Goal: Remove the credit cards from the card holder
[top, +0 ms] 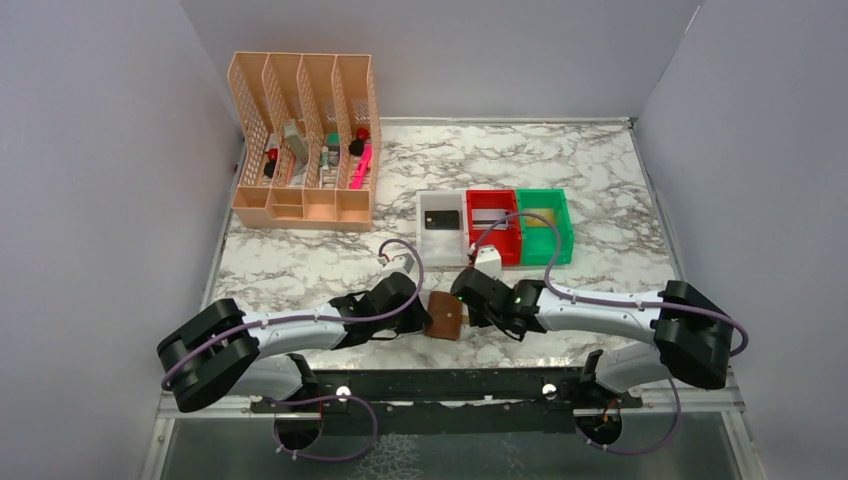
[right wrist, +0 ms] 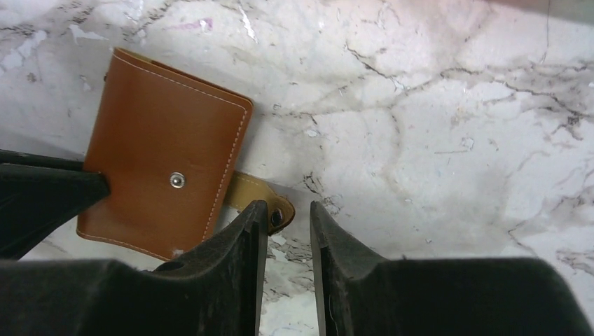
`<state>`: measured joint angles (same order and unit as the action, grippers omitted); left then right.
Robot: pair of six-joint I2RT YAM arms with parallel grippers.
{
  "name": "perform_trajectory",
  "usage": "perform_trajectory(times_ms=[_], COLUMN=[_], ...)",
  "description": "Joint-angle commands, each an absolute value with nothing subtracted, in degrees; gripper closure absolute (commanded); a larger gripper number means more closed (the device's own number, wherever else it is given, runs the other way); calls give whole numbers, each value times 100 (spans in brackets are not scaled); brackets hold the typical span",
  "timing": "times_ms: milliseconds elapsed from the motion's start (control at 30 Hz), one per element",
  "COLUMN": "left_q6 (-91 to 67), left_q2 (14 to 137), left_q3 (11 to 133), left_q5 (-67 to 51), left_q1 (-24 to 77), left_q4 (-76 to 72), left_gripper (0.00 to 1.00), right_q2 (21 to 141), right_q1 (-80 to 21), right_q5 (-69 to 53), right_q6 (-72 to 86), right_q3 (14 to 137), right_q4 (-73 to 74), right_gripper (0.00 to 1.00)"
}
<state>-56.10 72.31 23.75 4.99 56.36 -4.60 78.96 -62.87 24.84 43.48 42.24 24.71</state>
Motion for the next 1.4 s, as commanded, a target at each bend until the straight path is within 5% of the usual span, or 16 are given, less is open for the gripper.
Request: perform_trajectory(times_ms=[0,233,533,633,867,1133,1367], left_q6=[-5512,-5494,-5467,-5458,-5403,-5437,-5676], left_q2=[7150,7081,6988,6987,6835,6057,4775], left_q3=[2315,2303,2298,2329,2380,2342,2203], left_q5=[686,676,700,756,860,1377,2283], left_q1=[5608,5608,5608,5608,5610,5608,5610], left_q4=[-237,-235,-205,-112,59,424,1172], left_gripper=[100,100,98,87,51,32,18], right_q2=[7875,7600,7483,7390,6813,6129,6713], right_q1=[-6250,-6198,-5942,-5940,-5938,-5941,-5941], right_q5=[2498,1923,1524,1525,1847,879,186], right_q6=[5003,5283,5374,5217,4738,3582,3313], right_q3=[4052,3742,3456,3507,3627,3775,4185], right_q4=[2552,1900,1407,1425,1710,1191,835], right_gripper=[66,71,91,98,99,99,99])
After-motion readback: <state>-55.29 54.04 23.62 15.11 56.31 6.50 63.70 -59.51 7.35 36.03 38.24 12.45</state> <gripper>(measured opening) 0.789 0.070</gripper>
